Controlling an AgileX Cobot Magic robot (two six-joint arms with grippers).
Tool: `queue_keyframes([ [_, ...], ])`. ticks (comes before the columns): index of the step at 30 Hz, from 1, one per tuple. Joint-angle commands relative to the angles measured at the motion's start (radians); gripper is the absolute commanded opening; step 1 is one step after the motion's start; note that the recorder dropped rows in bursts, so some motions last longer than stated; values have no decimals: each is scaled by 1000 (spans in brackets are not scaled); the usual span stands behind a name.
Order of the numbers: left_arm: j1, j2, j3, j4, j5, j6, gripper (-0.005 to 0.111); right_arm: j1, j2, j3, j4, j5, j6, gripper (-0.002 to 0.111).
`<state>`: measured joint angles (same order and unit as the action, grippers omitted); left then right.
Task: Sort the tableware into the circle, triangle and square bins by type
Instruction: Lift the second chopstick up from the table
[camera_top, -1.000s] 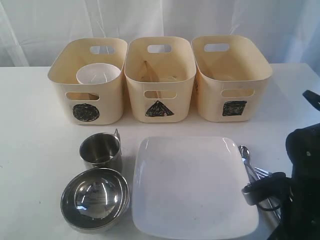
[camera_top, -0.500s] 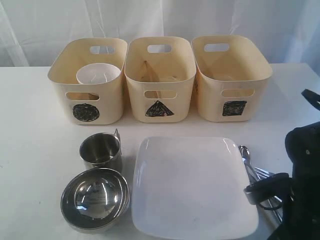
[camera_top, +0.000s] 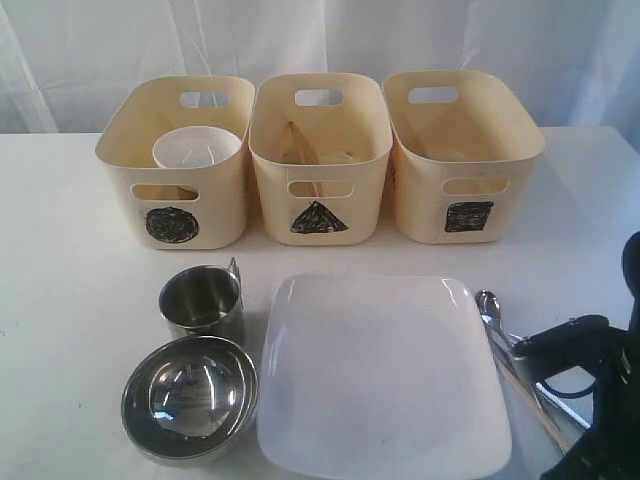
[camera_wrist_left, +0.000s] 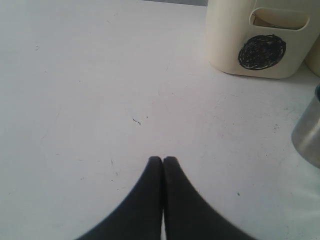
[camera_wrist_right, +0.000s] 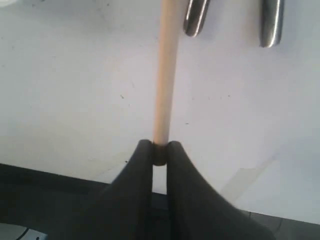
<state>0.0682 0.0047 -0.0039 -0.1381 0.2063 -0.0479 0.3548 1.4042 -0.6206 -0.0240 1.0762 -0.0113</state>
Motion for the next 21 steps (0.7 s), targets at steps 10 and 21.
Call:
queue_keyframes([
  [10, -1, -5, 4, -3, -4, 1, 0, -7, -128, -7, -21, 128, -3, 0],
  [21, -1, -5, 4, -3, -4, 1, 0, -7, -128, -7, -29, 145, -3, 0],
])
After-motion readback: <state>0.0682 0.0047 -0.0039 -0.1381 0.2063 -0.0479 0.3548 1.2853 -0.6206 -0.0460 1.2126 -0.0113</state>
